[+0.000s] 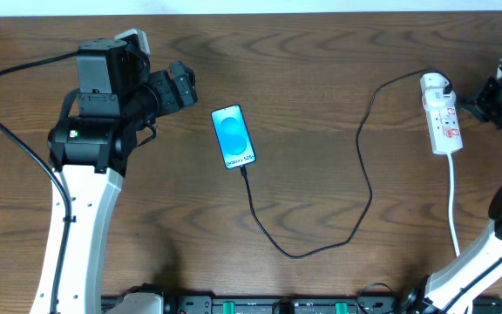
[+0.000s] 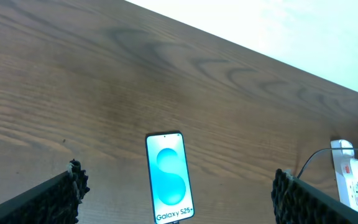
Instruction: Plug charger to phone and switch on socket
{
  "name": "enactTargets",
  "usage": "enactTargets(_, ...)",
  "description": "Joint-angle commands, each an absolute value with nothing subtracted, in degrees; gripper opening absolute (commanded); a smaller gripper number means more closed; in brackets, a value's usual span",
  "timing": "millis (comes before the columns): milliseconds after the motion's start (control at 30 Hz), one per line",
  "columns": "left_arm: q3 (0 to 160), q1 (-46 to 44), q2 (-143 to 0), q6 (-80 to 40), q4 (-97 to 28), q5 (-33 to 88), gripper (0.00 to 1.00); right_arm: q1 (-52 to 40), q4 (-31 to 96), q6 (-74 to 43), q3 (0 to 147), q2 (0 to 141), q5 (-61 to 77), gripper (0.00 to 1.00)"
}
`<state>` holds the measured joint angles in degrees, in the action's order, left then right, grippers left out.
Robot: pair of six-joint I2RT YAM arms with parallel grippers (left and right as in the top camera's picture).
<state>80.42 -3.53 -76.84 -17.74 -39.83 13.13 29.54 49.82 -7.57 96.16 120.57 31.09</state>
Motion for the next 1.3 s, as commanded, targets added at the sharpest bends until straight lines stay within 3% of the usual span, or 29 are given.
enactTargets(0,80.9,-3.29,-76.34,-17.17,-39.9,12.36,0.97,31.31,49.47,-6.55,96.62,121.89,31.88,0.01)
enactTargets(633,80.9,-3.29,-76.34,-17.17,-39.88,12.36,0.97,30.59,41.06,-7.25,96.6,127.57,31.92,0.01)
enactTargets(1267,80.9,-3.29,-76.34,-17.17,-39.88,12.36,0.97,27.94,40.49,-8.36,96.36,127.63,31.44,0.01)
